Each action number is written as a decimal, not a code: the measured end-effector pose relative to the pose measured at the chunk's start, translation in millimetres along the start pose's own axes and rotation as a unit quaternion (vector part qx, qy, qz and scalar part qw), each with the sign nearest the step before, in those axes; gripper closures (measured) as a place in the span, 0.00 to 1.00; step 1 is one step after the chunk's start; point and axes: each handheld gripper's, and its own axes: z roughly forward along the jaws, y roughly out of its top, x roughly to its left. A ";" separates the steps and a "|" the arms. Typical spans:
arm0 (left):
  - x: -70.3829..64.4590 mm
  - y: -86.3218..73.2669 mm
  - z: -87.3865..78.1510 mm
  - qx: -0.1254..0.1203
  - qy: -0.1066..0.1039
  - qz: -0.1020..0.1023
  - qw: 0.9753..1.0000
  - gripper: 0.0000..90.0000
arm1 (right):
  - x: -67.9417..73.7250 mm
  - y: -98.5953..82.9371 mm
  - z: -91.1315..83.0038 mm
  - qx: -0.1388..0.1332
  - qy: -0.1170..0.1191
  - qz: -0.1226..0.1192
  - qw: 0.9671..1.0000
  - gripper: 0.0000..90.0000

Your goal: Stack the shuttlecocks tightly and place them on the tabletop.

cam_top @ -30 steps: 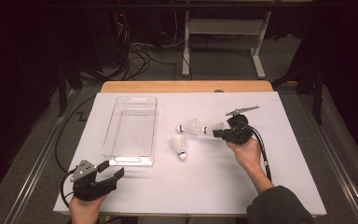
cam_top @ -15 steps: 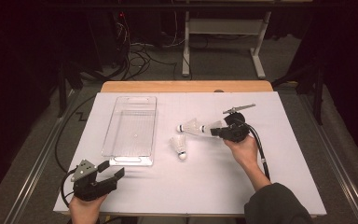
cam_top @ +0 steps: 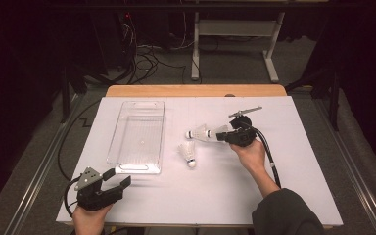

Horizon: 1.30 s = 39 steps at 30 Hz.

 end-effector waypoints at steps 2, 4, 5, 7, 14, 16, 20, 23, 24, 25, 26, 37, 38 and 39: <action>0.3 0.0 -0.3 -0.001 0.000 0.000 1.000 0.36 | 0.7 0.7 1.8 0.002 0.001 0.001 1.000 1.00; 0.3 -0.1 -0.3 0.000 0.000 0.000 1.000 0.36 | 0.8 1.0 3.7 0.003 0.001 0.001 1.000 1.00; 0.2 -0.1 -0.3 0.000 0.000 0.000 1.000 0.36 | 0.5 1.3 4.5 0.002 0.002 0.000 1.000 1.00; 0.3 0.0 -0.4 -0.001 -0.001 0.000 1.000 0.36 | 0.6 2.0 5.7 0.002 0.003 0.002 1.000 1.00; 0.1 0.0 -0.4 0.000 -0.001 0.000 1.000 0.36 | 3.0 4.9 9.7 0.005 0.007 0.000 1.000 1.00; 0.3 0.0 -0.4 0.000 -0.001 0.000 1.000 0.36 | 3.9 5.7 10.8 0.005 0.008 -0.001 1.000 1.00; 0.2 0.0 -0.3 0.000 -0.002 0.000 1.000 0.36 | 5.8 7.6 13.3 0.007 0.011 -0.006 1.000 1.00; 0.2 0.0 -0.5 0.001 -0.002 0.000 1.000 0.36 | 7.7 8.4 15.5 0.009 0.014 -0.006 1.000 1.00; 0.2 0.0 -0.5 0.000 -0.002 0.000 1.000 0.36 | 7.9 8.6 16.3 0.010 0.014 -0.007 1.000 1.00; 0.1 0.0 -0.5 0.000 -0.002 0.000 1.000 0.36 | 8.5 8.6 17.0 0.011 0.015 -0.005 1.000 1.00; 0.1 0.0 -0.6 0.000 -0.002 0.000 1.000 0.36 | 8.6 8.6 18.0 0.011 0.015 -0.007 1.000 1.00; 0.1 -0.1 -0.9 0.000 -0.003 0.001 1.000 0.36 | 10.0 9.5 24.9 0.012 0.020 -0.007 1.000 1.00; 0.1 -0.1 -1.0 0.000 -0.003 0.001 1.000 0.36 | 10.3 9.5 25.3 0.013 0.021 -0.008 1.000 1.00; 0.1 -0.1 -1.0 0.000 -0.003 0.001 1.000 0.36 | 10.8 9.6 25.7 0.014 0.022 -0.007 1.000 1.00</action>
